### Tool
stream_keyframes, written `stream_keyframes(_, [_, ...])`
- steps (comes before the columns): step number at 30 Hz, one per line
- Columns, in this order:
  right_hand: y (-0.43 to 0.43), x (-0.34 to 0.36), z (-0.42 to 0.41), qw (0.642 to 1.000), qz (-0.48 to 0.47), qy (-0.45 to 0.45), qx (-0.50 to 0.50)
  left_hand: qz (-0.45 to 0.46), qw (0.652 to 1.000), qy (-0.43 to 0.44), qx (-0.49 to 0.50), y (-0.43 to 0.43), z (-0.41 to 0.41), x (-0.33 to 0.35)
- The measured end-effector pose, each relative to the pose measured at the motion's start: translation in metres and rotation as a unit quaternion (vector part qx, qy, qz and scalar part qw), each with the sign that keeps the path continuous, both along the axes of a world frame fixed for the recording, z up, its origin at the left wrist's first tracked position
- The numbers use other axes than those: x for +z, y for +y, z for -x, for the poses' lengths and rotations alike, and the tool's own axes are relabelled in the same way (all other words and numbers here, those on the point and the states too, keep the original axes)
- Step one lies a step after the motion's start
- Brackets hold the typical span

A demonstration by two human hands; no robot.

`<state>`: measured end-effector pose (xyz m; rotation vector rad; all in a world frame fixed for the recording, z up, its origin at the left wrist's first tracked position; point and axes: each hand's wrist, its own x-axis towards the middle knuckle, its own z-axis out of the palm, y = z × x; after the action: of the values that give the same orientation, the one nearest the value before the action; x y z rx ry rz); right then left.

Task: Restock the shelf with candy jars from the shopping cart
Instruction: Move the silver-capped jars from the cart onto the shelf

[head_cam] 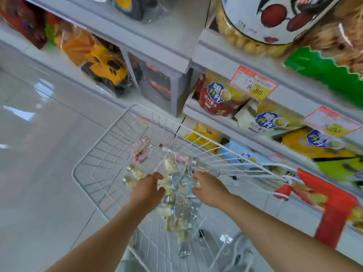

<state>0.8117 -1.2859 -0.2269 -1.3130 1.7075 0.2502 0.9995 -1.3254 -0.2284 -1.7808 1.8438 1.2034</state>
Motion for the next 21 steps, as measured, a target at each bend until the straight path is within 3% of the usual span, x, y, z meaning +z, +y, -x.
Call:
stream_keyframes(5, [-0.003, -0.030, -0.009, 1.000, 0.019, 0.019, -0.006, 0.004, 1.000, -0.018, -0.021, 0.002, 0.001, -0.032])
stream_keyframes(21, [-0.007, -0.071, -0.052, 0.992, 0.033, -0.064, -0.103, 0.061, 0.990, -0.052, -0.116, -0.017, 0.001, -0.080])
